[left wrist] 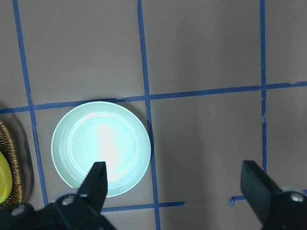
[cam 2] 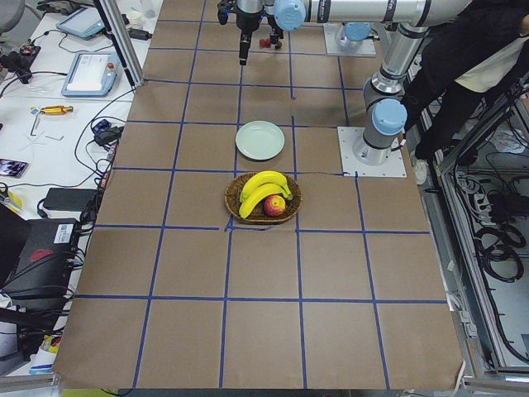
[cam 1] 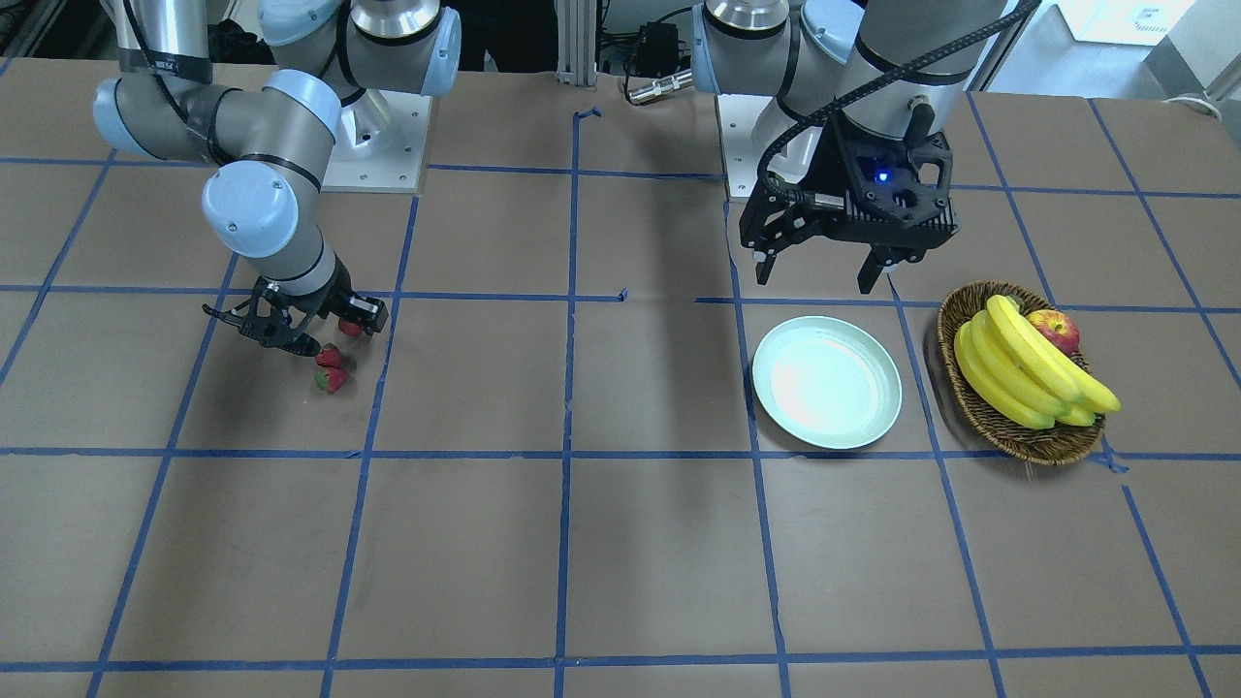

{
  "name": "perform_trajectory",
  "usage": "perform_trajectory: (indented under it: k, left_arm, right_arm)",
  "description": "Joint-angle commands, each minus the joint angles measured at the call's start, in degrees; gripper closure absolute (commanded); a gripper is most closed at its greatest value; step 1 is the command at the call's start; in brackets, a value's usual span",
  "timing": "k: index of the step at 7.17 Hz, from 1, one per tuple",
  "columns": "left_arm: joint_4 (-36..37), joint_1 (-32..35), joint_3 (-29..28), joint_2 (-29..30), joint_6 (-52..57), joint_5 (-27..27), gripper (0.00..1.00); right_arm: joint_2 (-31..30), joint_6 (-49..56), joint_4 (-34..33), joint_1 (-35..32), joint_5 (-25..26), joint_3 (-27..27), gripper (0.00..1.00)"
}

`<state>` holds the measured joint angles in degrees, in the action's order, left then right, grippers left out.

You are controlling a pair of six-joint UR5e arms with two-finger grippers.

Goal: Collect all strawberries into plate
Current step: 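Close the right gripper on one strawberry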

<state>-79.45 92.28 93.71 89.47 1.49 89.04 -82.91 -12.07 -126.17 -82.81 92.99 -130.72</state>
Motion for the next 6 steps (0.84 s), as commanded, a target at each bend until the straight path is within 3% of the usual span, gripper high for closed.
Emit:
perform_trajectory:
  k: [1,2,4,6]
  left_arm:
    - [0.0,0.0,0.07,0.0,0.0,-0.09,0.0]
    - [0.0,0.0,0.07,0.0,0.0,-0.09,0.0]
    - [0.0,0.0,-0.01,0.0,0.0,-0.09,0.0]
    - [0.09,0.0,-0.01,0.0,0.0,-0.09,0.0]
  right_arm:
    - [0.11,-0.05,-0.22,0.02,0.0,-0.06,0.88]
    - [0.11,0.03,-0.22,0.02,0.0,0.03,0.95]
    - [-0.59,-0.4,0.74,-0.68,-0.79,2.82,0.95]
    - [0.28,-0.4,0.84,-10.46,-2.62,10.01,0.95]
